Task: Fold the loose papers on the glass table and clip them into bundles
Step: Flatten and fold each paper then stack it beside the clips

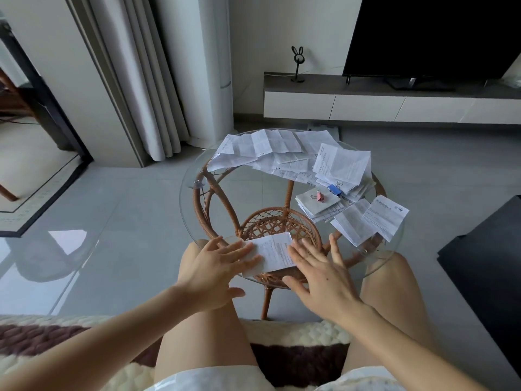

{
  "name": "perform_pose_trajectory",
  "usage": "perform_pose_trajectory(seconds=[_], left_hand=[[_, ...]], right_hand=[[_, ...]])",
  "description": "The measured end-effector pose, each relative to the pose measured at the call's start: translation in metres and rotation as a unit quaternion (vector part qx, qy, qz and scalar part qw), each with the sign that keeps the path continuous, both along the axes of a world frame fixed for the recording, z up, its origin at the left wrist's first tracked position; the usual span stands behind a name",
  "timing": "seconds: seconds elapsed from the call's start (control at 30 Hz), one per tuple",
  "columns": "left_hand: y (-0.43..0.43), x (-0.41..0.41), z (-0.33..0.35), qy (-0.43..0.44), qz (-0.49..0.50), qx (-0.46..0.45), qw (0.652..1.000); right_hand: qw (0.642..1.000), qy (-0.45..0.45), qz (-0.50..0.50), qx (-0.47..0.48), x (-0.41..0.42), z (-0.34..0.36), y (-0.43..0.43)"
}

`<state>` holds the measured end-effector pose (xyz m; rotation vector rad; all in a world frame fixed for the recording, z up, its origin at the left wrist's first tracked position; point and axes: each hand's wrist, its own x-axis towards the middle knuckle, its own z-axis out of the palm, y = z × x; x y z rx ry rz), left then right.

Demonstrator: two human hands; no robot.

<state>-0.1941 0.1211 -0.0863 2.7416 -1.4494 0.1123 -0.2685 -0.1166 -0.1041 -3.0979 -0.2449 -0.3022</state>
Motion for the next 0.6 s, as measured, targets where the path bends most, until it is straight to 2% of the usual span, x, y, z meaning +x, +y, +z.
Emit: perform_pose_trajectory(seconds=[0.1, 0.2, 0.3, 0.4, 0.43, 0.5, 0.53, 0.6], left_hand=[[-0.002, -0.004, 0.000, -0.038, -0.017, -0.055, 0.998], [0.000, -0.003, -0.001, -0.038, -0.033, -0.084, 0.995], [-0.002, 0.002, 0.018, 0.007, 0.018, -0.109, 0.994], [-0.019, 0.003, 0.052, 0.062, 0.055, -0.190, 0.978], [-0.026, 0.004, 0.065, 0.090, 0.078, -0.217, 0.969], [-0.039, 0.013, 0.080, 0.146, 0.108, -0.271, 0.945], [-0.042, 0.016, 0.083, 0.175, 0.130, -0.286, 0.933], [-0.060, 0.027, 0.090, 0.220, 0.171, -0.310, 0.909]], right_hand=[[0.998, -0.017, 0.046, -0.045, -0.005, 0.001, -0.003], [0.993, -0.050, 0.075, -0.076, -0.008, 0.000, -0.003], [0.993, -0.078, 0.085, 0.010, -0.010, 0.005, -0.003], [0.977, -0.048, 0.105, 0.181, -0.015, 0.009, -0.003], [0.956, -0.025, 0.073, 0.282, -0.018, 0.016, -0.003], [0.876, 0.013, -0.012, 0.482, -0.017, 0.040, -0.006], [0.839, 0.019, -0.043, 0.543, -0.015, 0.050, -0.008], [0.799, 0.009, -0.097, 0.594, -0.004, 0.068, -0.020]])
